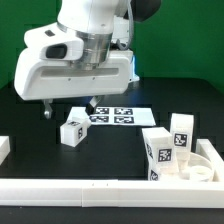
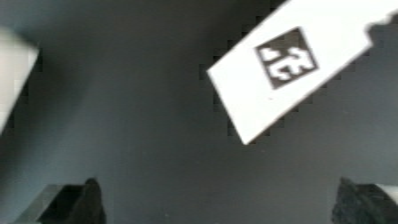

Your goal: Assemble stool

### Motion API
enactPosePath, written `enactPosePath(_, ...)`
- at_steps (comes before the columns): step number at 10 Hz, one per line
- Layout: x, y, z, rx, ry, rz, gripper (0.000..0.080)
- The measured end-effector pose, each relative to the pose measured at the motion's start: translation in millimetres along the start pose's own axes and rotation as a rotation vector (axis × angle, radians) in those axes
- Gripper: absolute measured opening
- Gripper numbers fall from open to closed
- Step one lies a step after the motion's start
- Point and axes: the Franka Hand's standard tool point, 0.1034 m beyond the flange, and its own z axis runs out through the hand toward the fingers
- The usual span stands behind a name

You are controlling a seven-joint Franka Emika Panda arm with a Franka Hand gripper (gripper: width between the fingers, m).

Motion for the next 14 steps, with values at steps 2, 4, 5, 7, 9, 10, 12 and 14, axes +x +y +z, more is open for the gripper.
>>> enactPosePath(2,6.2,-0.2,-0.6,0.019,0.014,0.083,0.0649)
enactPosePath(4,7.6,-3.7,-0.1,0.034,0.015,0.214,0.0649)
enactPosePath(5,7.3,-4.2,0.7,0.059,0.014,0.309,0.0649)
enactPosePath(7,5.3,4.3,5.8,0.186,0.002,0.688,0.0649)
enactPosePath(9,5.0,16.1,6.3,0.316,-0.029,0.966,0.0649)
enactPosePath(10,3.3,15.6,9.5,0.314,-0.031,0.973,0.0649)
enactPosePath(12,2.2,13.7,8.9,0.319,-0.05,0.907,0.0649)
enactPosePath(14,-7.3,-4.1,24.2,0.359,-0.119,0.668,0.0649)
